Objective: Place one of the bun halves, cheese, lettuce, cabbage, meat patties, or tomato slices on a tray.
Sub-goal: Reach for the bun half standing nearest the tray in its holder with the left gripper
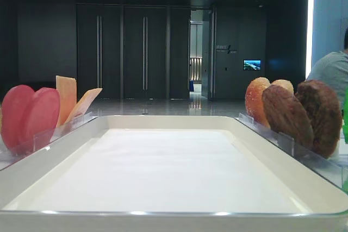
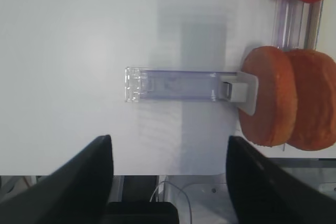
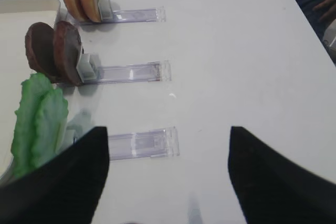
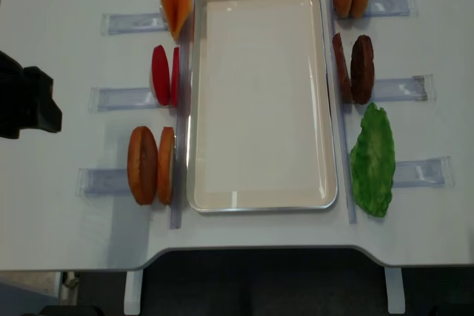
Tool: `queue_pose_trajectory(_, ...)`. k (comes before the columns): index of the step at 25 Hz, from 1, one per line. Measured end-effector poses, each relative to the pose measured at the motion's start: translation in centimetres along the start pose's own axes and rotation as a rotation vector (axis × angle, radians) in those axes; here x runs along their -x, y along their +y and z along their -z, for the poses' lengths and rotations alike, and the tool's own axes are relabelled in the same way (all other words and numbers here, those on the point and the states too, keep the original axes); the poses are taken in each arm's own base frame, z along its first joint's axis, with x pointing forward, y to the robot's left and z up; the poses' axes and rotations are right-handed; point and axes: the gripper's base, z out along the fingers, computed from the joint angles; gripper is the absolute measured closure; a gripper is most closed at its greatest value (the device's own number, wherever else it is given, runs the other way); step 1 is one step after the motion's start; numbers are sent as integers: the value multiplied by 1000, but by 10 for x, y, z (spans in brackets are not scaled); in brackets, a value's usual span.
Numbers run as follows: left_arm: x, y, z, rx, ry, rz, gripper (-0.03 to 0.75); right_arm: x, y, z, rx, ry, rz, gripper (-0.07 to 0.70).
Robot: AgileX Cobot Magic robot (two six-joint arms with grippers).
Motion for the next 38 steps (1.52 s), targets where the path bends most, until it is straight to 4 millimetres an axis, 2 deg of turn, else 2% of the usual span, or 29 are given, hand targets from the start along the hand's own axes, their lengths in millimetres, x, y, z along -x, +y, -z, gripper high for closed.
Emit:
queue_pose_trajectory(5, -2, -14, 0, -36, 6, -21, 200, 0, 0, 0, 0, 0, 0, 162)
queue_pose_trajectory(15, -14, -60, -2, -40, 28, -48, 200, 0, 0, 0, 0, 0, 0, 162)
queue_pose_trajectory(21, -18, -92, -18, -45, 84, -78, 200, 0, 0, 0, 0, 0, 0, 162)
queue_pose_trajectory(27, -16, -121, -42, -48, 110, -98, 200, 0, 0, 0, 0, 0, 0, 162)
queue_pose_trajectory(31, -13, -130, -57, -32, 136, -105, 200, 0, 0, 0, 0, 0, 0, 162)
queue_pose_trajectory(38, -7, -138, -69, -48, 120, -103, 200, 0, 0, 0, 0, 0, 0, 162)
